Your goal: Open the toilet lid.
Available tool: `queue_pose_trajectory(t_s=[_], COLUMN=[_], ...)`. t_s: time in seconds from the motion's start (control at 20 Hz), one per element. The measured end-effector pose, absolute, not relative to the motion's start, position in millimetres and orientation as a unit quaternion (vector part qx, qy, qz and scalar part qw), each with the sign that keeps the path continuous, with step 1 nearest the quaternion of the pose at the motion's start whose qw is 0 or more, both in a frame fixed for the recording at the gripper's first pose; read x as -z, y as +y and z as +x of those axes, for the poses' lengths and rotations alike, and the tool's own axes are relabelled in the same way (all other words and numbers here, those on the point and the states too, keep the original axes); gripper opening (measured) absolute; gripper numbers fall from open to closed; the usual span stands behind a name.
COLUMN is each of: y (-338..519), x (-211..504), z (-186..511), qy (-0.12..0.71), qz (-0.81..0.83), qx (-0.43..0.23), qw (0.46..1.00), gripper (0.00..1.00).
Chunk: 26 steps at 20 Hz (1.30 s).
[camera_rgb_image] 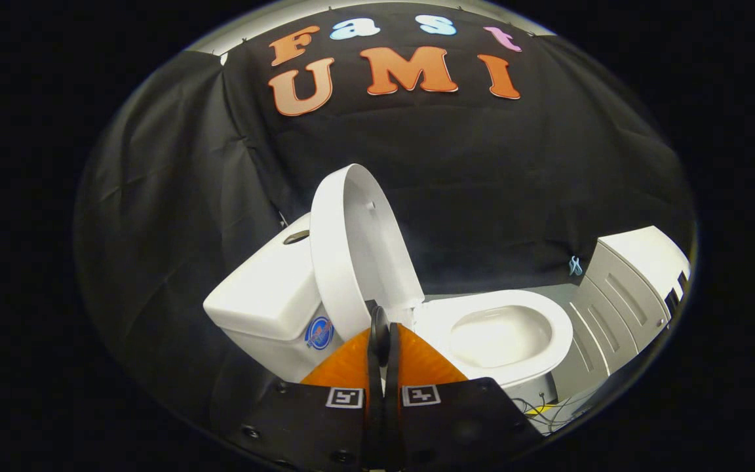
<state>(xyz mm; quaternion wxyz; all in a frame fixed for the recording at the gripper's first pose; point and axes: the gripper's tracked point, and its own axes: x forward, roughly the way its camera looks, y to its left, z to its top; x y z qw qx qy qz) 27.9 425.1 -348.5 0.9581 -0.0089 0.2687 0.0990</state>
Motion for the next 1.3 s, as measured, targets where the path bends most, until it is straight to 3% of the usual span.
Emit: queue_pose_trajectory(t_s=[0.55, 0.65, 0.7, 0.95, 1.05, 1.3], y=[439.6, 445.0, 440.9, 408.7, 388.0, 343.0], x=[353.4, 354.2, 346.4, 286.4, 263.2, 219.6], z=[26.7, 17.1, 14.3, 14.8, 17.6, 36.7], qy=[0.252, 0.255, 0.249, 0.186, 0.168, 0.140], qz=[-0.047, -0.044, -0.043, -0.036, -0.036, -0.025], qx=[-0.110, -0.133, -0.134, -0.131, -0.122, -0.088], qw=[0.960, 0.957, 0.958, 0.973, 0.978, 0.986], gripper=[0.08, 0.22, 0.48, 0.85, 0.96, 0.97])
